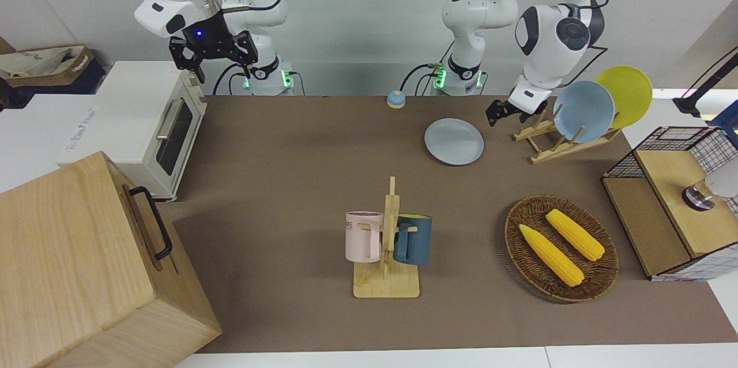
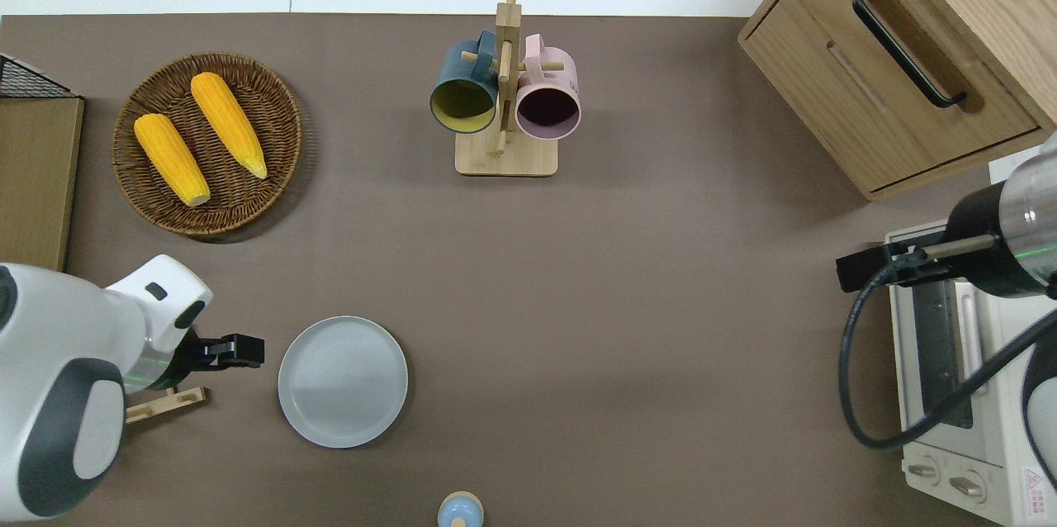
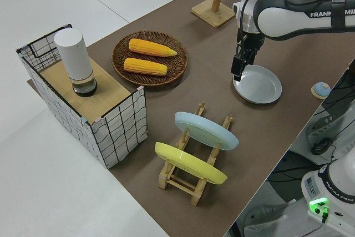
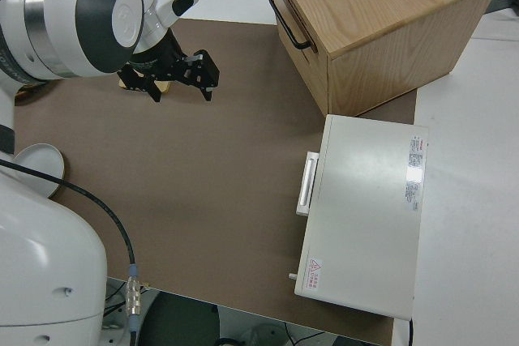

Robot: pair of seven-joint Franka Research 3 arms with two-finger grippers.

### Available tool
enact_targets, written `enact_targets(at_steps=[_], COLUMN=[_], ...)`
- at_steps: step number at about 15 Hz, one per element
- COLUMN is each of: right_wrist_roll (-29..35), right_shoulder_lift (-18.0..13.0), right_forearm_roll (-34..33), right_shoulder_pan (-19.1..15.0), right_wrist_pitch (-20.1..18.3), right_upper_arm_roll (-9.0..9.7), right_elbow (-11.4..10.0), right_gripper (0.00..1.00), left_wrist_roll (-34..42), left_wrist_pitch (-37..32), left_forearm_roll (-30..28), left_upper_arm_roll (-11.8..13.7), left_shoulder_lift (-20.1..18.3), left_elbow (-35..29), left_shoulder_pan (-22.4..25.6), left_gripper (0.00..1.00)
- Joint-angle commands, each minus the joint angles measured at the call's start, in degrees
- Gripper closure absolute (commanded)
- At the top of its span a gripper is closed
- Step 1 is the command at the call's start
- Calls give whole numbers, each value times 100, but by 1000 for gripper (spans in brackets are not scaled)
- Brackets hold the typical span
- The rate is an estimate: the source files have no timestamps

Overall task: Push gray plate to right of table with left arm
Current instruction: 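Move the left gripper toward the gray plate's edge nearest the rack, then lower the left gripper against the gray plate's rim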

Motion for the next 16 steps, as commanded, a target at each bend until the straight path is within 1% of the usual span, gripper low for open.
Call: enact_targets(at_steps=[1,3,7,12,14,15,16], right_wrist_roll=[74,74,74,74,74,74,74], right_shoulder_lift=[-17,-17,-17,-17,-17,-17,-17], right_forearm_roll=[25,33,33,33,33,25,24], right_shoulder_pan=[-113,-113,-113,-113,-113,-113,-113], right_wrist_pitch=[-89,-89,-89,-89,-89,-89,-89], right_upper_arm_roll=[96,87,96,87,88,87,96], right_elbow=[50,50,50,50,50,50,50], right_gripper=[17,17,17,17,17,17,17], left_wrist_roll=[-402,-437,-429,-437,-437,-437,-446], left_wrist_pitch=[737,1140,1783,2108,2215,2241,2267], left_forearm_roll=[-61,-61,-61,-61,-44,-44,-44], left_upper_arm_roll=[-275,-319,-319,-319,-319,-319,-319], left_shoulder_lift=[-304,-269,-49,346,425,461,513], left_elbow=[-790,-1036,-1344,-1397,-1397,-1415,-1415], left_shoulder_pan=[-43,-35,-35,-61,-79,-79,-79], left_gripper=[5,5,5,15,15,27,61])
